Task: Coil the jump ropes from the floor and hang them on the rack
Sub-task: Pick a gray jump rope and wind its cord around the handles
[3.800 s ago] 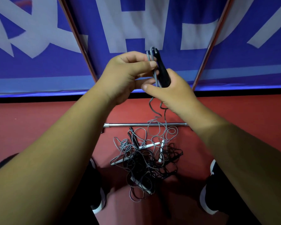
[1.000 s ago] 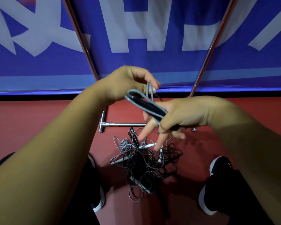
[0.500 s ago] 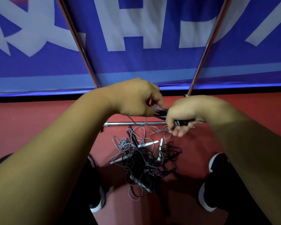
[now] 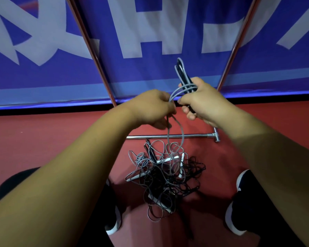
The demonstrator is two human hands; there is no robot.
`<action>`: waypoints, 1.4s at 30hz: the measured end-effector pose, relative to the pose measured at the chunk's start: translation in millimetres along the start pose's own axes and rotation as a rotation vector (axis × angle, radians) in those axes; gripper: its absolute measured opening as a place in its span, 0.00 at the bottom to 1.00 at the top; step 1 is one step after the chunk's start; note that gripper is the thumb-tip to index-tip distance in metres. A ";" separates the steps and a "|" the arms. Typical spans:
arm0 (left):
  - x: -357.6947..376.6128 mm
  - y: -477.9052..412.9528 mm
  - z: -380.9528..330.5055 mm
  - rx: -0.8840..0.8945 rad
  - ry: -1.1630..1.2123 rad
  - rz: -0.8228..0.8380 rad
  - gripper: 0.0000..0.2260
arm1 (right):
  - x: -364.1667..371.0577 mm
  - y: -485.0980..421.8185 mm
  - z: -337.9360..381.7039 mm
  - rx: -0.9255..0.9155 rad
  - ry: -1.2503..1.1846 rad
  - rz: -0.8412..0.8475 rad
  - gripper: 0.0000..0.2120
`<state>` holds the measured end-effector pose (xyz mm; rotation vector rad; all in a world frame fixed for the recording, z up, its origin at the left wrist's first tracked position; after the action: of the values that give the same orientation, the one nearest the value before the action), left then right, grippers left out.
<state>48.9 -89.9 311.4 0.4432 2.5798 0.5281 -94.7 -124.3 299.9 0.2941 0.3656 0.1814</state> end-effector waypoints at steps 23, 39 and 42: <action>4.9 -14.7 1.0 0.043 0.852 -0.130 0.12 | 12.0 27.1 22.3 -0.164 0.449 0.056 0.13; -4.6 -11.7 -2.8 0.062 0.787 -0.174 0.13 | 3.3 19.2 21.3 -0.185 0.637 -0.021 0.13; -8.5 -9.6 -0.9 0.007 0.340 -0.186 0.25 | -6.1 14.4 17.8 -0.169 0.666 -0.083 0.10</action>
<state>53.5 -101.9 311.1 0.1191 2.9090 0.5687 -95.4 -116.5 322.4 0.0424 1.0146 0.2252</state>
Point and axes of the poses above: each hand's wrist, its own y-axis away from the middle knuckle, its own x-axis out of the palm, z = x × y, the point moved 9 cm from there along -y, towards the middle knuckle, and after that the axes turned 6 degrees about y, right-handed, at the moved point
